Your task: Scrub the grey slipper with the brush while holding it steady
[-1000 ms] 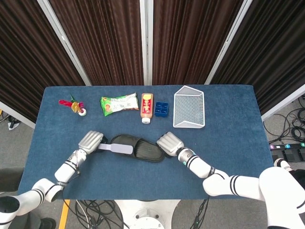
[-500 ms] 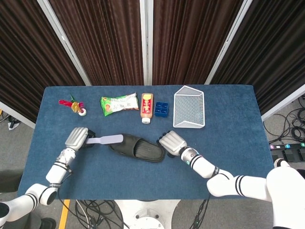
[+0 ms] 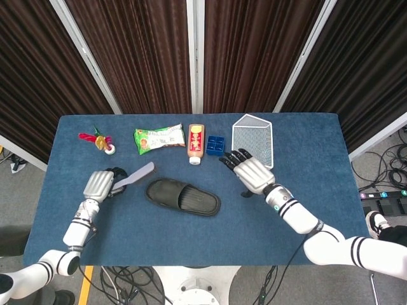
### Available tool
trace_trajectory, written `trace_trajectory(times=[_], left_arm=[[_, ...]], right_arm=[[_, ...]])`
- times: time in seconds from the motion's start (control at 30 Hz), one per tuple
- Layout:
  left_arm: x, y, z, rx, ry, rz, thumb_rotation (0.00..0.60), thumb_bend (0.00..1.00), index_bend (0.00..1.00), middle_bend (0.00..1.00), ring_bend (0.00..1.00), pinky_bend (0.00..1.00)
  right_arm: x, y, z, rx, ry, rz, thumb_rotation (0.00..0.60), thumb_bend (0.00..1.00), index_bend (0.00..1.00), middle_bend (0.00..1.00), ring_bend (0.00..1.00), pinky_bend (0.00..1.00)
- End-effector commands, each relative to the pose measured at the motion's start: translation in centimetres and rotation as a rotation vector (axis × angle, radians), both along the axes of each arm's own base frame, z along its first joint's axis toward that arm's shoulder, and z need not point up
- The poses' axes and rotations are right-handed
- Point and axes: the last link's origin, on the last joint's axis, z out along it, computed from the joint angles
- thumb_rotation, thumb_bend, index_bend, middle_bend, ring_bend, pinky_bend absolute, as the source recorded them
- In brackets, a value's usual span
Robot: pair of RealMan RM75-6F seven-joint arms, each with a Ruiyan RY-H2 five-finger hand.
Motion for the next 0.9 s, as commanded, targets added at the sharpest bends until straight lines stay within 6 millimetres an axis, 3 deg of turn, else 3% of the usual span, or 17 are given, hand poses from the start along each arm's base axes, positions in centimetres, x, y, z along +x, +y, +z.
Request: trace_trajectory(times=[0.03, 0.1, 0.17, 0.37, 0.47, 0.5, 0.67, 0.9], left_arm=[[0.1, -0.2, 0.2, -0.01, 0.016, 0.002, 0.047, 0.26, 0.18, 0.18, 0.12, 0.32], [0.3, -0.4, 0.5, -0.02, 0.035, -0.008, 0.046, 0.24, 0.17, 0.15, 0.1, 0.3], [0.4, -0.6, 0.8, -0.027, 0.05, -0.018, 0.09, 0.23, 0.16, 0.15, 0.1, 0.3], [0.6, -1.5, 2.8, -0.025, 0.069, -0.028, 0.386, 0.23, 0.16, 0.15, 0.1, 0.3], [0.1, -2.2, 5.0, 0.054, 0.059, -0.018, 0.559, 0.22, 0.18, 0.16, 0.1, 0.31], [-0.2, -2.6, 6.1, 0.091, 0.054, -0.01, 0.582, 0.22, 0.19, 0.17, 0.1, 0.31], [-2.8, -5.6, 10.4, 0.228, 0.092, 0.056, 0.6, 0.22, 0.25, 0.22, 0.12, 0.31], [-6.1, -11.9, 15.1, 0.363, 0.143, 0.167, 0.6, 0.22, 0.28, 0.24, 0.13, 0.3]], right_arm=[[-1.4, 0.8, 1.6, -0.021, -0.025, -0.029, 0.6, 0.01, 0.0, 0.0, 0.0, 0.04], [-2.3, 1.1, 2.4, -0.032, -0.022, -0.038, 0.6, 0.01, 0.0, 0.0, 0.0, 0.04], [-3.1, 1.4, 3.0, -0.041, -0.021, -0.05, 0.6, 0.01, 0.0, 0.0, 0.0, 0.04], [-6.6, 2.8, 5.2, -0.077, -0.027, -0.114, 0.6, 0.01, 0.0, 0.0, 0.0, 0.04], [-8.7, 4.0, 7.0, -0.126, -0.045, -0.151, 0.6, 0.03, 0.0, 0.02, 0.0, 0.06], [-9.6, 4.5, 7.9, -0.156, -0.053, -0.16, 0.6, 0.04, 0.0, 0.04, 0.0, 0.1], [-13.6, 7.6, 11.3, -0.291, -0.091, -0.205, 0.6, 0.11, 0.04, 0.22, 0.07, 0.21], [-18.8, 13.9, 14.0, -0.456, -0.124, -0.297, 0.6, 0.13, 0.07, 0.21, 0.08, 0.2]])
